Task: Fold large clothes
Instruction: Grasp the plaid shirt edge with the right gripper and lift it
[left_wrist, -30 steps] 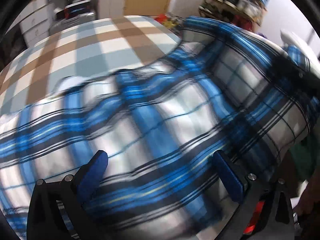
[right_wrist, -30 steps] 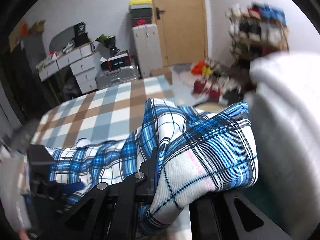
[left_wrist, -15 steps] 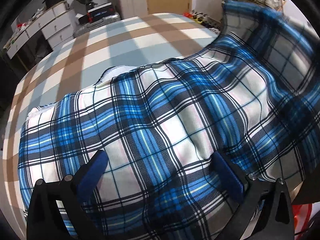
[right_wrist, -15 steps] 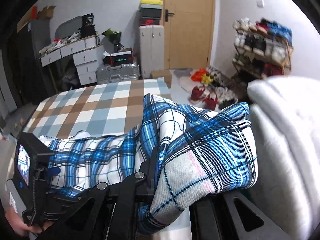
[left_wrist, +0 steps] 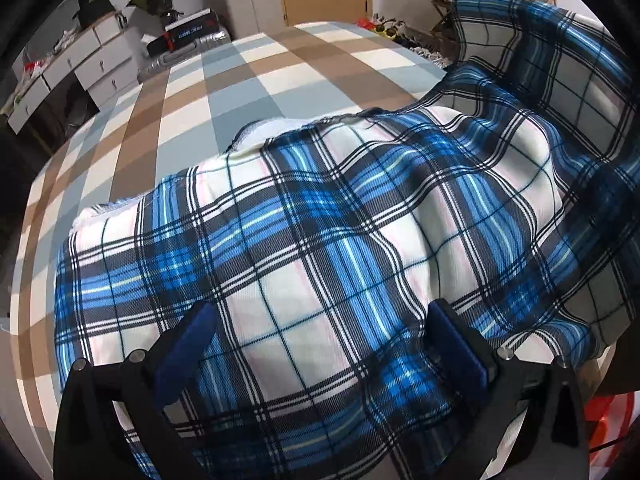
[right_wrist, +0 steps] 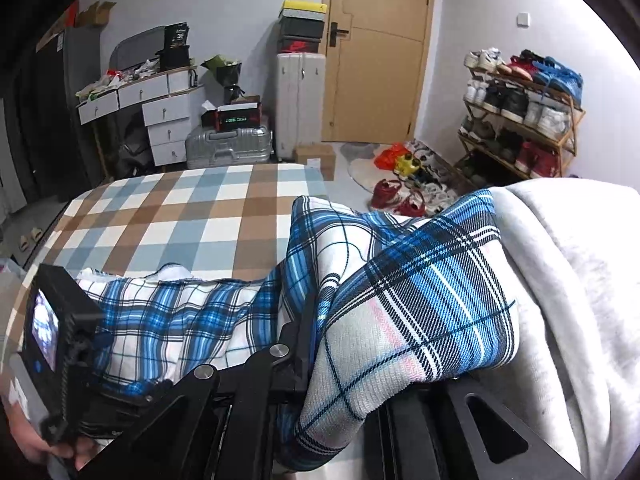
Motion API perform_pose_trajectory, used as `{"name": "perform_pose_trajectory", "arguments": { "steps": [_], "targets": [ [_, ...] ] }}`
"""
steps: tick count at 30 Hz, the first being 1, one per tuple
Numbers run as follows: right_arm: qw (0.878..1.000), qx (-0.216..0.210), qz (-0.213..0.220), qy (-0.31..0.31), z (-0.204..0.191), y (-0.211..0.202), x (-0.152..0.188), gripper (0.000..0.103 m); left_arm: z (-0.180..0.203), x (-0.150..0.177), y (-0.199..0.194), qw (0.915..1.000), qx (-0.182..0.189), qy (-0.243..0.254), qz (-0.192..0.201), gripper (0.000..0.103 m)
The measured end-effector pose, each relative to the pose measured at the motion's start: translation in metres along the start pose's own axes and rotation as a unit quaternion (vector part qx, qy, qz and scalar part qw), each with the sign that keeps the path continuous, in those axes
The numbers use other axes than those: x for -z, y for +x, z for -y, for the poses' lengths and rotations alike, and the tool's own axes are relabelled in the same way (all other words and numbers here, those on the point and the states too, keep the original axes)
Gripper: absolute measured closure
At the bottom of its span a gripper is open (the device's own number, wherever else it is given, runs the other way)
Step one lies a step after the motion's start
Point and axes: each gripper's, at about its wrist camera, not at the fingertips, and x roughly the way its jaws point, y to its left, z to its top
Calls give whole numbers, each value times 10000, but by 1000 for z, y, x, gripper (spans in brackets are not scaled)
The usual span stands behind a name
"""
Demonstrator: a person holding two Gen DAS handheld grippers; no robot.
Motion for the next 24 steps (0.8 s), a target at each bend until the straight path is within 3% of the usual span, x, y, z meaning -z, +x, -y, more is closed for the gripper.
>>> {"name": "perform_pose_trajectory", "arguments": {
  "steps": [2,4,5,6,7,9,12,16,19,22,24],
  "targets": [
    [9999,-28,-95,-23,2,-3,-2,96,-8,-2,-10,9997,181,-78,-168,9],
    [9999,-1,-159,-42,6,-5,-5,96,-23,-6,-33,9994,195,-156,241,11],
    [9999,-17,-150,-11,10,-7,-7,96,-30,-5,-45,9986,-2,-91,525,11],
    [9999,-32,-130,30,13,-9,-8,96,-36,-4,-47,9983,-139,-52,570,11],
    [9999,-26,-121,58,16,-10,-9,96,-46,-2,-39,9991,-197,-69,368,11],
    [9999,-12,-124,43,17,-10,-7,96,-63,9,-5,9990,65,-197,-386,12],
    [9997,67,-165,-137,12,-5,-6,96,-56,17,-2,9995,-13,226,-232,9],
    [9999,114,-125,-1,16,-5,-10,96,-61,24,-26,9999,90,10,-99,10],
    [9998,156,-139,12,20,-5,-15,96,-59,39,-41,9994,28,317,165,10],
    [9992,347,-103,-161,17,-6,-17,96,-57,47,-19,9978,-239,586,-197,10],
    [9980,522,-84,-334,11,-3,-17,96,-53,47,-11,9984,-269,493,-70,6]
  ]
}}
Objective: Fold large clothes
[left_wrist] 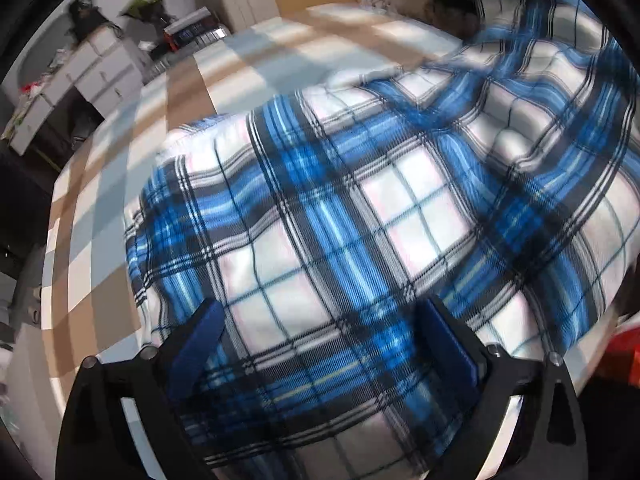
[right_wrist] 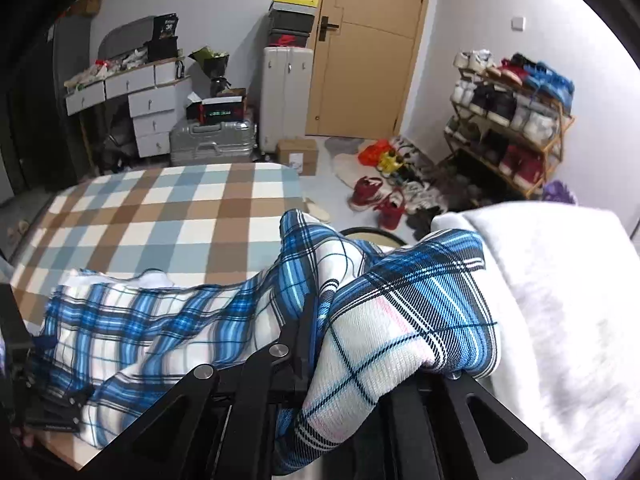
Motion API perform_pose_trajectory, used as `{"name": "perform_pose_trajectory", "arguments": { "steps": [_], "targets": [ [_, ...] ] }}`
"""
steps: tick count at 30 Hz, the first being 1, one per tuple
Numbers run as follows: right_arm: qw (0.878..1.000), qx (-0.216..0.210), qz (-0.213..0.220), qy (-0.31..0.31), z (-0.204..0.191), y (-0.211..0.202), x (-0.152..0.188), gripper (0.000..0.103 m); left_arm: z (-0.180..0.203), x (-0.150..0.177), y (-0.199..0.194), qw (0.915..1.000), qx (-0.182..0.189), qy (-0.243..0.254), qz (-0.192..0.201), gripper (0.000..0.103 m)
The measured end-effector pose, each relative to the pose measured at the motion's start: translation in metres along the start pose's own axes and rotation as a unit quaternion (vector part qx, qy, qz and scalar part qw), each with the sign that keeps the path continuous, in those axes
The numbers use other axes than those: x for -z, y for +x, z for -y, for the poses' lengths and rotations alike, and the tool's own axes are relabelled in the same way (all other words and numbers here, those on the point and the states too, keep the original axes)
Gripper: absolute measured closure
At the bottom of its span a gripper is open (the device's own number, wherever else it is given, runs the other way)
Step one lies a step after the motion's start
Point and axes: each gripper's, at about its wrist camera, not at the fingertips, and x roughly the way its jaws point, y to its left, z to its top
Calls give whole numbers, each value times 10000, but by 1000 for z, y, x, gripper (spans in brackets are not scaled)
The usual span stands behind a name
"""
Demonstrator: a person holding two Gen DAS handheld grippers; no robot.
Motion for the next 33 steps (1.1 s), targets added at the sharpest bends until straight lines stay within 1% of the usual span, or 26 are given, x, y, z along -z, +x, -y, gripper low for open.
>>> {"name": "perform_pose_trajectory", "arguments": {
  "steps": [1,3,4,6,8,10,11,12,13,15,16,17,19,21,22,23,24,25,26,27,28,29,30,31,32,33],
  "targets": [
    [9999,80,2,-103,-3,1,0,96,0,-2,1,10000,37,-29,-2,5],
    [9992,227,3,-323,-10,4,-1,96,2,-10,7,9993,168,-301,-127,3],
    [9988,280,15,-393,-11,4,-2,96,4,-12,8,9991,158,-346,-162,1],
    [9985,341,10,-420,-10,4,-9,96,13,-18,9,9993,203,-291,-142,1],
    [9984,386,47,-403,-8,-1,-18,96,23,-25,13,9989,357,-290,-85,2],
    [9979,405,225,-449,-15,-13,-31,96,31,-31,14,9985,496,-209,-15,2],
    [9968,402,380,-577,-26,-23,-36,96,33,-35,14,9983,560,-147,-38,2],
    [9956,341,509,-708,-40,-31,-39,96,30,-39,13,9975,663,-191,-114,2],
    [9944,269,592,-829,-52,-36,-38,96,16,-45,9,9960,798,-374,-132,3],
    [9900,-19,789,-1169,-95,-50,-30,96,-16,-46,-8,9857,1317,-1047,-39,3],
    [9886,-167,815,-1258,-109,-52,-26,96,-39,-44,-16,9771,1592,-1408,40,3],
    [9867,-358,871,-1324,-132,-56,-17,96,-65,-40,-23,9700,1695,-1740,99,3],
    [9813,-690,820,-1598,-175,-54,2,95,-110,-25,-34,9634,1477,-2229,209,3],
    [9761,-954,783,-1787,-210,-48,23,95,-152,-5,-39,9549,1450,-2577,261,3],
    [9723,-1154,680,-1917,-234,-40,41,95,-167,4,-39,9500,1455,-2754,237,3],
    [9703,-1272,545,-1985,-251,-31,56,94,-182,14,-40,9434,1499,-2950,232,3],
    [9684,-1332,411,-2067,-264,-23,68,94,-192,22,-40,9389,1540,-3070,215,3],
    [9647,-1421,258,-2202,-278,-14,83,94,-201,27,-39,9357,1550,-3164,183,3],
    [9624,-1462,209,-2282,-285,-10,92,92,-207,31,-37,9354,1534,-3181,161,3],
    [9596,-1375,150,-2448,-295,-7,106,87,-210,34,-38,9358,1525,-3173,166,3],
    [9576,-1344,107,-2546,-299,-7,111,78,-212,39,-42,9359,1524,-3170,187,3],
    [9544,-1417,96,-2624,-302,-11,116,71,-212,40,-43,9371,1542,-3126,211,3],
    [9498,-1609,110,-2682,-303,-18,119,54,-210,41,-47,9390,1559,-3055,232,3],
    [9480,-1727,42,-2674,-302,-21,121,39,-206,41,-52,9411,1563,-2984,301,3],
    [9481,-1872,-57,-2570,-300,-25,122,34,-202,39,-55,9429,1570,-2913,374,3],
    [9470,-2103,-126,-2426,-295,-30,122,33,-197,37,-62,9441,1626,-2831,468,3]
  ]
}}
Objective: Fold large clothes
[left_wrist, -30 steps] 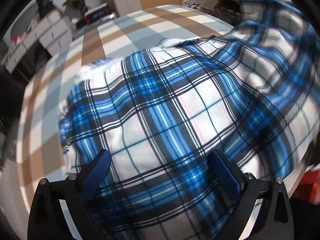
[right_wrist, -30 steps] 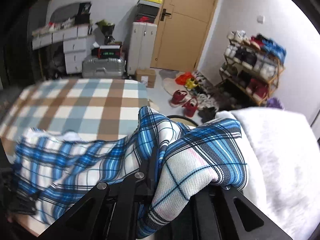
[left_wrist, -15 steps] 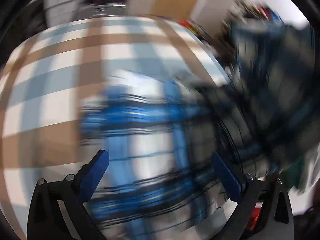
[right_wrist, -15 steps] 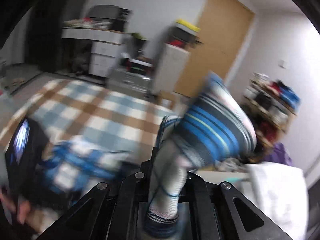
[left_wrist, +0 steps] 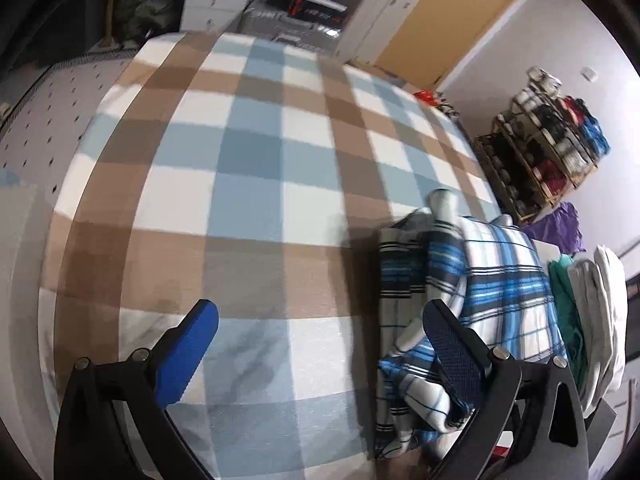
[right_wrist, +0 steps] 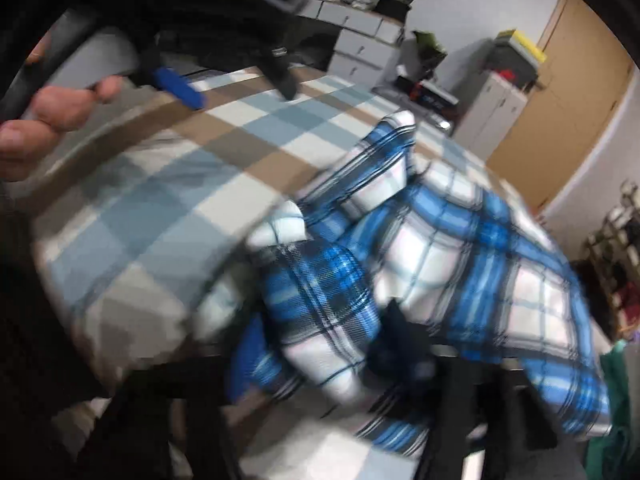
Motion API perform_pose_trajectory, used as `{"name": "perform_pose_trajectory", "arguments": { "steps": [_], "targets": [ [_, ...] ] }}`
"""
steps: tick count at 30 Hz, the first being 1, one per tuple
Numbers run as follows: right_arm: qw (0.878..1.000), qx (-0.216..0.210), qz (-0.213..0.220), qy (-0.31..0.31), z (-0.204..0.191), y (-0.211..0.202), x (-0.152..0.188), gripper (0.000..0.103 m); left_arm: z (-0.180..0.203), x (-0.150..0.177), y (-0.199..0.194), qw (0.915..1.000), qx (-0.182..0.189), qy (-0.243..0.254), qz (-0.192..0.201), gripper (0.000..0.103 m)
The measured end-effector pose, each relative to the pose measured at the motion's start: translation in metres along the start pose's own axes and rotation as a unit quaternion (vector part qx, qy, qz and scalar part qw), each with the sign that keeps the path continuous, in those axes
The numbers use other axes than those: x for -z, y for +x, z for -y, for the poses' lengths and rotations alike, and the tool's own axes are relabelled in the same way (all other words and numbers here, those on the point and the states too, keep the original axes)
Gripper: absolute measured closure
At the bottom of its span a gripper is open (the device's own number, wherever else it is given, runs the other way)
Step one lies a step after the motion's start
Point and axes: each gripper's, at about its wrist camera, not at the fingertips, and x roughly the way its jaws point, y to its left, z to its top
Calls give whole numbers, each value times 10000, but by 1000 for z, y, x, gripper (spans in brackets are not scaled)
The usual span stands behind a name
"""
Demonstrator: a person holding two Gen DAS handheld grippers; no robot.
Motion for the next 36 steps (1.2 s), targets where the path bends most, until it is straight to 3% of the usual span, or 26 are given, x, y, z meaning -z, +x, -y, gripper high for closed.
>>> {"name": "perform_pose_trajectory", "arguments": {
  "steps": [4,6,9,12,14,15,17,19,20,22,24,26,27,29,32,36],
  "targets": [
    [9948,-642,344,713,23,-40,9,33,16,0,-11,9980,560,153,247,3],
    [9879,-557,726,1250,55,-72,16,33,34,-2,-13,9938,1016,391,216,3],
    [9685,-246,1350,2079,112,-111,28,32,70,-6,1,9870,1367,844,-69,3],
    [9401,-87,1634,2991,170,-120,34,30,98,-14,31,9855,1159,1140,-484,3],
    [9118,-413,1621,3751,210,-106,40,29,112,-24,63,9858,723,1193,-936,3],
    [9043,-607,1499,3950,221,-93,41,31,116,-29,81,9841,559,1196,-1188,3],
    [8935,-1004,1250,4195,233,-65,44,43,116,-35,107,9806,502,1084,-1556,3],
    [8785,-1389,960,4469,241,-36,51,70,112,-39,127,9777,492,819,-1868,3],
    [8721,-1550,807,4571,239,-20,56,73,110,-41,132,9769,562,726,-1931,3],
    [8719,-1568,700,4585,231,-13,66,75,108,-44,130,9773,698,669,-1887,6],
    [8835,-1553,462,4394,227,-8,66,77,104,-48,125,9777,805,628,-1834,27],
    [9041,-1218,456,4071,219,-17,61,79,98,-51,115,9784,916,532,-1775,67],
    [9134,-1088,420,3899,213,-20,59,80,93,-52,110,9782,987,493,-1761,75],
    [9207,-970,384,3760,206,-21,57,80,83,-51,100,9763,1177,397,-1772,94],
    [9311,-938,285,3513,195,-19,55,80,80,-46,87,9747,1287,372,-1788,97],
    [9491,-672,61,3076,176,-14,53,80,87,-46,82,9808,858,568,-1658,93]
  ]
}}
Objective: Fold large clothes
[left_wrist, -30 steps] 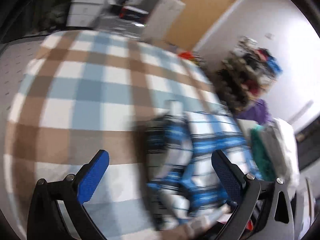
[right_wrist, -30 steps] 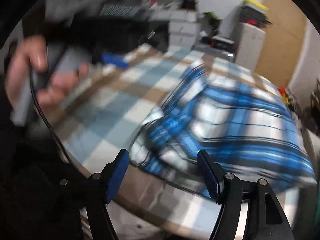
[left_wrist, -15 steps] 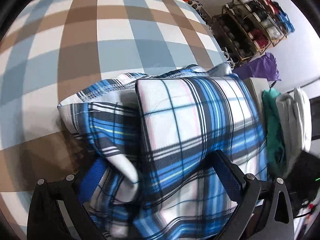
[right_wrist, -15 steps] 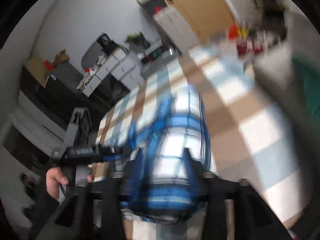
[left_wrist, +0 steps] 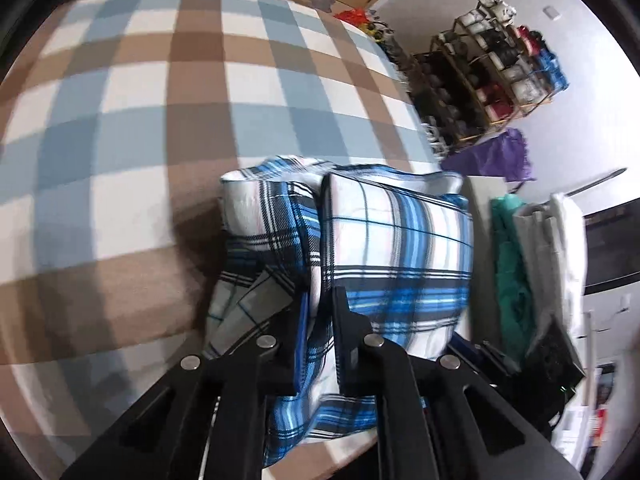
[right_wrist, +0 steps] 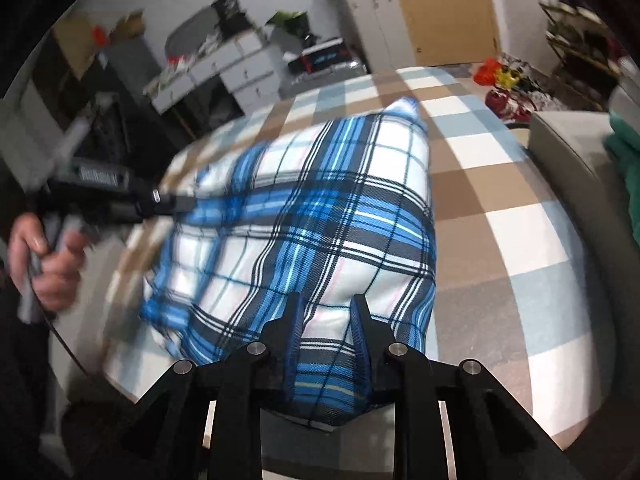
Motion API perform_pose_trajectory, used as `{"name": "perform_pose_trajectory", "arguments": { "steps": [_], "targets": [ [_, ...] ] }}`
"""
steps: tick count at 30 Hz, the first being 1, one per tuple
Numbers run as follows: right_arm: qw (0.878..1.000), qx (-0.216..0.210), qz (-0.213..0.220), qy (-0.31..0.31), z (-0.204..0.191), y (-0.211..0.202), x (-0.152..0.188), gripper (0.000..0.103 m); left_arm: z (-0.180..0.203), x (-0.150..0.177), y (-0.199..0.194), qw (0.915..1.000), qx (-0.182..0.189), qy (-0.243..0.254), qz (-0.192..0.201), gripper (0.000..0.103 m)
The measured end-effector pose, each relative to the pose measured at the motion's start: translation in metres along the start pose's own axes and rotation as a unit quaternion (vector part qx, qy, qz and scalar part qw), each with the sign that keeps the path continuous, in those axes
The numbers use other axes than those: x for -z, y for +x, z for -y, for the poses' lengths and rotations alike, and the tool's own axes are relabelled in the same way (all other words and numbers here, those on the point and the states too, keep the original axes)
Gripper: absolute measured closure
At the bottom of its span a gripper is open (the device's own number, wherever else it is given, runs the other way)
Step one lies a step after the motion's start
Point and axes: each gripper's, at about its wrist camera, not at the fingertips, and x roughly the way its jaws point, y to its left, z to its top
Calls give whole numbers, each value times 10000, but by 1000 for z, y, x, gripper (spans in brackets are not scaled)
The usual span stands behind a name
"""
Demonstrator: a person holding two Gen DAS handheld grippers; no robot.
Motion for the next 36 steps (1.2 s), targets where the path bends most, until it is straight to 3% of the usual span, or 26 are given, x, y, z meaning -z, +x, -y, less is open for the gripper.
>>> {"name": "perform_pose_trajectory", "arguments": {
  "steps": [2,4,7,8,12,16,18,20,21,23,27,32,36],
  "targets": [
    [9999,81,18,-80,-1,3,1,79,4,-4,0,9996,-294,-26,38,67],
    [10000,25,-2,-3,3,5,2,79,9,-6,-1,9996,-184,-43,227,50],
    [10000,-7,-13,18,7,6,2,79,27,-10,-4,9988,-77,217,438,43],
    [10000,2,-11,5,5,5,3,79,34,-12,-1,9985,-64,327,438,34],
    [10000,19,-18,-16,3,2,4,78,46,-24,22,9967,-419,627,315,30],
    [9998,-150,-27,137,11,1,4,78,38,-36,52,9986,-244,446,-165,31],
    [9996,-201,-15,203,14,1,4,78,38,-36,58,9984,-176,500,-192,33],
    [9996,-197,7,225,15,-1,4,78,42,-35,55,9981,30,572,-243,69],
    [9995,-187,24,262,16,-2,3,78,44,-34,54,9978,15,624,-230,75],
    [9992,-240,47,315,17,-4,2,78,44,-31,45,9976,93,653,-217,98],
    [9967,-545,-116,583,22,-5,-2,78,52,-23,3,9968,291,722,163,99],
    [9980,-517,-269,243,0,-9,-11,78,53,-8,-40,9933,318,944,578,99],
    [9968,-237,-690,-322,-29,17,-11,78,7,-4,-24,9975,67,460,536,99]
  ]
}}
